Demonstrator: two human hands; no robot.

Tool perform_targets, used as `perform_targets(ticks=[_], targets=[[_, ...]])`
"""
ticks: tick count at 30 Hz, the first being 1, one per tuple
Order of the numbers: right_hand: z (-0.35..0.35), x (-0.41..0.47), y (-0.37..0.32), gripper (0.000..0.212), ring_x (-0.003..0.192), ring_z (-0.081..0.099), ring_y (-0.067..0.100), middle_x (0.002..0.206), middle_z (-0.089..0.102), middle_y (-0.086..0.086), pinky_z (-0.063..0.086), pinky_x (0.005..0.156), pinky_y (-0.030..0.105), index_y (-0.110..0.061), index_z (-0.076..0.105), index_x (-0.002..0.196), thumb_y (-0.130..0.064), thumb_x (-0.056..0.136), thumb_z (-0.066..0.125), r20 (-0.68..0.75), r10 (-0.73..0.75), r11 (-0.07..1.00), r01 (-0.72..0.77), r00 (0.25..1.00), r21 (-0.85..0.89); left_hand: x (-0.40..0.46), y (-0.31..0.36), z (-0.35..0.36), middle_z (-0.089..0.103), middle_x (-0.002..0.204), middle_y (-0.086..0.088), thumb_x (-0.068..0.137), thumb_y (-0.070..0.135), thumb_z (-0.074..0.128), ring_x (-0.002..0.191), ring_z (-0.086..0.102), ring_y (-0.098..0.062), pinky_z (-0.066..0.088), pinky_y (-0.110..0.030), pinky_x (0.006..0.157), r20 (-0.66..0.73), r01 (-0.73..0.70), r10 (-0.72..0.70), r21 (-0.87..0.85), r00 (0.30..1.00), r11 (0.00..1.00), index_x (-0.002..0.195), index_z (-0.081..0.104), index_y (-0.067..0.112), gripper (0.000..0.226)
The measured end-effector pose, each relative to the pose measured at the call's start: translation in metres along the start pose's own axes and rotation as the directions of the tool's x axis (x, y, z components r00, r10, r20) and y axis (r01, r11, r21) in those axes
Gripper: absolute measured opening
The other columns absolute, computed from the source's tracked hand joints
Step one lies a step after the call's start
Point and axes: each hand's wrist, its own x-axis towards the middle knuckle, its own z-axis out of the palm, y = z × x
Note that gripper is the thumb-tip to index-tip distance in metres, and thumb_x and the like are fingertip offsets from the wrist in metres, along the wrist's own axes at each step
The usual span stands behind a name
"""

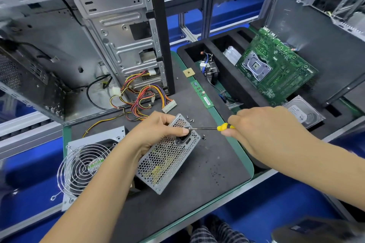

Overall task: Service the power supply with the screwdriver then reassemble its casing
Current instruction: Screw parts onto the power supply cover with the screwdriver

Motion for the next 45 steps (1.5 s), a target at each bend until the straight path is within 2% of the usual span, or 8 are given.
perform_targets(ticks=[3, 8, 18, 23, 29, 33, 37, 45], targets=[[0.005, -0.001, -0.001, 0.031, 0.062, 0.040, 0.022, 0.067, 0.036, -0.007, 0.021, 0.045, 0.029, -0.023, 0.023, 0.083, -0.048, 0.099, 0.016, 0.026, -0.044, 0.992, 0.041, 0.999, 0.116, 0.001, 0.000, -0.001, 0.069, 0.076, -0.019, 0.081, 0.003, 0.072, 0.061, 0.062, -0.021, 0.053, -0.024, 0.058, 0.005, -0.001, 0.001, -0.010, 1.000, 1.000, 0.088, 0.076, 0.001, 0.008], [-0.005, -0.005, -0.002, 0.037, 0.067, 0.047, 0.020, 0.090, 0.033, -0.004, 0.042, 0.060, 0.034, -0.026, 0.016, 0.084, -0.030, 0.095, 0.051, 0.050, -0.061, 0.939, 0.040, 0.997, 0.343, 0.001, 0.000, -0.002, 0.069, 0.077, -0.019, 0.081, 0.004, 0.072, 0.061, 0.062, -0.021, 0.054, -0.024, 0.057, 0.010, 0.007, -0.007, -0.015, 1.000, 1.000, 0.089, 0.076, 0.000, 0.009], [0.003, -0.001, -0.005, 0.038, 0.054, 0.033, 0.018, 0.064, 0.030, -0.007, 0.015, 0.044, 0.029, -0.021, 0.026, 0.081, -0.050, 0.099, 0.008, 0.019, 0.009, 0.999, -0.008, 1.000, -0.037, 0.001, -0.001, -0.001, 0.071, 0.077, -0.018, 0.080, 0.005, 0.073, 0.064, 0.064, -0.022, 0.055, -0.026, 0.061, 0.011, 0.000, 0.000, -0.010, 1.000, 1.000, 0.085, 0.077, 0.004, 0.006], [-0.002, -0.009, -0.004, 0.036, 0.058, 0.041, 0.017, 0.090, 0.035, -0.005, 0.035, 0.052, 0.031, -0.026, 0.014, 0.087, -0.039, 0.095, 0.047, 0.044, -0.016, 0.969, 0.005, 0.999, 0.248, 0.003, -0.002, -0.002, 0.070, 0.073, -0.018, 0.079, 0.003, 0.073, 0.059, 0.063, -0.020, 0.054, -0.025, 0.059, 0.010, 0.002, -0.002, -0.050, 1.000, 0.999, 0.083, 0.077, 0.004, 0.006], [-0.008, -0.009, -0.006, 0.019, 0.050, 0.030, 0.016, 0.088, 0.030, -0.002, 0.014, 0.042, 0.026, -0.022, 0.041, 0.094, -0.041, 0.098, 0.039, -0.024, 0.019, 0.997, -0.017, 1.000, 0.075, 0.004, -0.004, -0.001, 0.071, 0.071, -0.015, 0.079, 0.002, 0.072, 0.059, 0.064, -0.018, 0.055, -0.024, 0.059, 0.019, -0.016, 0.016, -0.033, 1.000, 0.999, 0.082, 0.077, 0.004, 0.006], [-0.014, -0.006, -0.006, 0.026, 0.042, 0.043, 0.023, 0.062, 0.028, -0.002, 0.001, 0.046, 0.018, -0.012, 0.057, 0.069, -0.028, 0.078, 0.075, -0.073, -0.018, 0.993, 0.026, 0.997, 0.114, 0.005, -0.005, -0.002, 0.072, 0.075, -0.016, 0.079, 0.005, 0.074, 0.064, 0.065, -0.021, 0.055, -0.027, 0.064, 0.019, -0.010, 0.011, -0.027, 1.000, 1.000, 0.082, 0.079, 0.007, 0.006], [-0.001, -0.006, -0.007, 0.024, 0.055, 0.030, 0.017, 0.067, 0.021, -0.005, 0.011, 0.045, 0.028, -0.023, 0.029, 0.089, -0.042, 0.102, 0.023, 0.014, -0.031, 1.000, 0.031, 0.999, -0.001, 0.006, -0.005, -0.002, 0.073, 0.076, -0.015, 0.080, 0.005, 0.074, 0.066, 0.064, -0.021, 0.054, -0.027, 0.065, 0.016, -0.015, 0.015, -0.014, 1.000, 1.000, 0.081, 0.079, 0.009, 0.006], [0.003, -0.005, -0.003, 0.043, 0.061, 0.040, 0.023, 0.066, 0.039, 0.003, 0.030, 0.053, 0.033, -0.016, 0.035, 0.068, -0.043, 0.101, 0.027, 0.190, 0.024, 0.895, -0.106, 0.981, 0.434, 0.008, -0.008, 0.007, 0.071, 0.068, -0.011, 0.082, 0.001, 0.072, 0.056, 0.064, -0.014, 0.050, -0.022, 0.054, 0.006, -0.020, 0.020, 0.025, 1.000, 0.999, 0.086, 0.076, 0.002, 0.005]])
